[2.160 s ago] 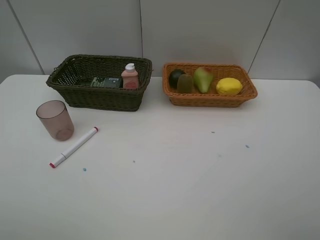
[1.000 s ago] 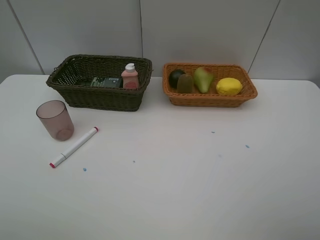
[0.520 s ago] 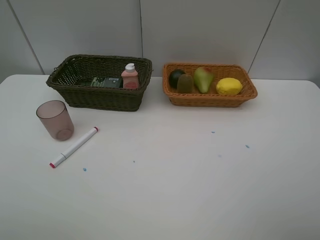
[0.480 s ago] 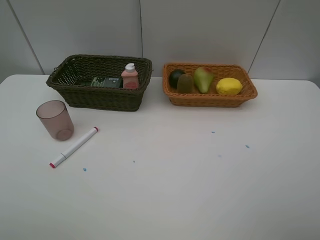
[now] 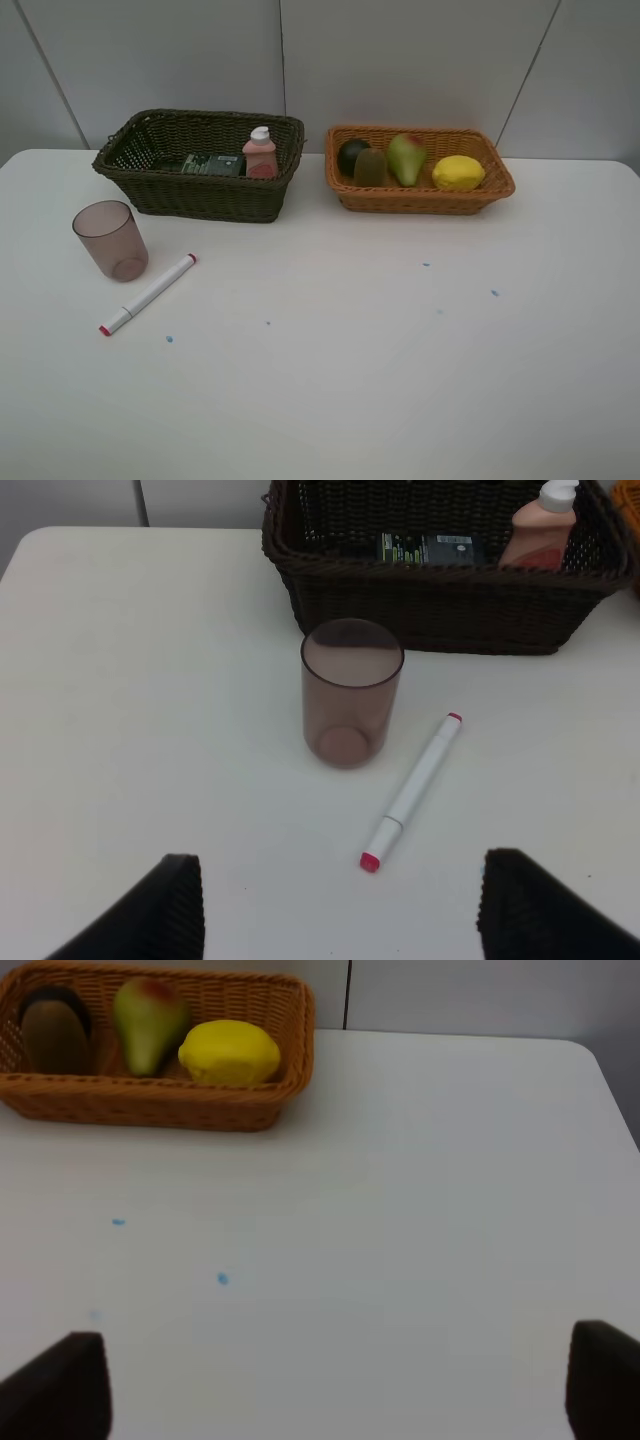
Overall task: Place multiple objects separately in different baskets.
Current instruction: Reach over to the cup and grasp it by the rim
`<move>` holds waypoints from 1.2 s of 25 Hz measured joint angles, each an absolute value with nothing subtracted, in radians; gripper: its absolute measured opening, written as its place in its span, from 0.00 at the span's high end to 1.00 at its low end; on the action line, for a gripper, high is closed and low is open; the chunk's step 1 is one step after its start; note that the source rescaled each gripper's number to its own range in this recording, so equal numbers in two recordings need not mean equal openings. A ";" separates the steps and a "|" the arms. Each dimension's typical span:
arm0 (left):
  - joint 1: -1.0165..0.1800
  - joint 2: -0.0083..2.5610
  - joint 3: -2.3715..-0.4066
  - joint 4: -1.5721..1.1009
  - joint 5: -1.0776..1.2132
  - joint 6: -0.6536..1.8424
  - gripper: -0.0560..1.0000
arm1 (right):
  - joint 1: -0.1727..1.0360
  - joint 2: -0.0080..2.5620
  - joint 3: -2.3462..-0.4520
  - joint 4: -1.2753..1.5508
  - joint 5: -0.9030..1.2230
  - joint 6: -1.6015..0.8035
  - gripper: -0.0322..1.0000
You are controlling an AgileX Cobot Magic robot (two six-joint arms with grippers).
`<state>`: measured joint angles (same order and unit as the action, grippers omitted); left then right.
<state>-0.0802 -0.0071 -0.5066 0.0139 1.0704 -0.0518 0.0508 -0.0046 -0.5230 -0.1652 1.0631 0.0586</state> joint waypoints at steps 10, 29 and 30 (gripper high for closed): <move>-0.080 -0.007 -0.507 0.014 1.070 -0.052 0.24 | 0.038 -0.005 -0.521 -0.165 1.064 0.058 0.00; -0.080 -0.007 -0.507 0.014 1.070 -0.052 0.24 | 0.038 -0.005 -0.521 -0.165 1.064 0.058 0.01; -0.080 -0.007 -0.507 0.014 1.070 -0.052 0.24 | 0.038 -0.005 -0.521 -0.165 1.064 0.058 0.01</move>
<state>-0.0802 -0.0071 -0.5066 0.0139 1.0704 -0.0518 0.0377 -0.0046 -0.5205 -0.1652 1.0640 0.0575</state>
